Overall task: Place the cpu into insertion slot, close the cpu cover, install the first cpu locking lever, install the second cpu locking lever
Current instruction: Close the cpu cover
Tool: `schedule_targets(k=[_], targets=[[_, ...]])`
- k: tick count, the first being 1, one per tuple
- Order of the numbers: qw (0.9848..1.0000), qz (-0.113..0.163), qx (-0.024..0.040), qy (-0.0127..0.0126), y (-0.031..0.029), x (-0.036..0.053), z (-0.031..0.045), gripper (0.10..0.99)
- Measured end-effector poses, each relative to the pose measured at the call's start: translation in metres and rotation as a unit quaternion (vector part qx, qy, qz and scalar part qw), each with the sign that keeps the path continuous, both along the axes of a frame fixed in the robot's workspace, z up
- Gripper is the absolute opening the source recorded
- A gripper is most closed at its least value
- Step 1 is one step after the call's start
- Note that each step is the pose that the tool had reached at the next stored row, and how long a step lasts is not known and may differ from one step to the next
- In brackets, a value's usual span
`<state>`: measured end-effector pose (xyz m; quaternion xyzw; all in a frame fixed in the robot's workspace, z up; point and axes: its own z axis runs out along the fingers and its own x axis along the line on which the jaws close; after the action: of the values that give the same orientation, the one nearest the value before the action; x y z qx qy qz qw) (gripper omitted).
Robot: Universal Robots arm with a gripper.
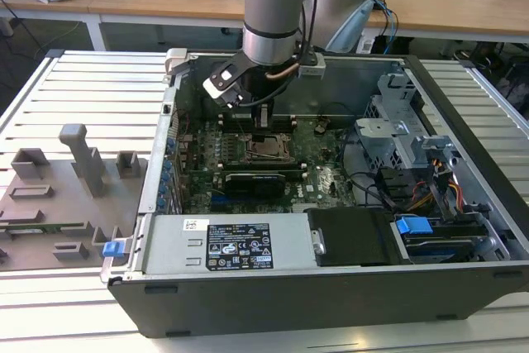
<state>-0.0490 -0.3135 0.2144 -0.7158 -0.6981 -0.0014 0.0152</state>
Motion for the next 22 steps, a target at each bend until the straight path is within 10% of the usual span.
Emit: schedule_targets(k=[15, 22], targets=[[1.0000, 0.000, 0.0001, 0.0001, 0.0001, -0.0130, -0.0022, 0.106], [1.0000, 0.000, 0.0000, 0.0091, 0.0000, 0.0214, -0.0021, 0.106]])
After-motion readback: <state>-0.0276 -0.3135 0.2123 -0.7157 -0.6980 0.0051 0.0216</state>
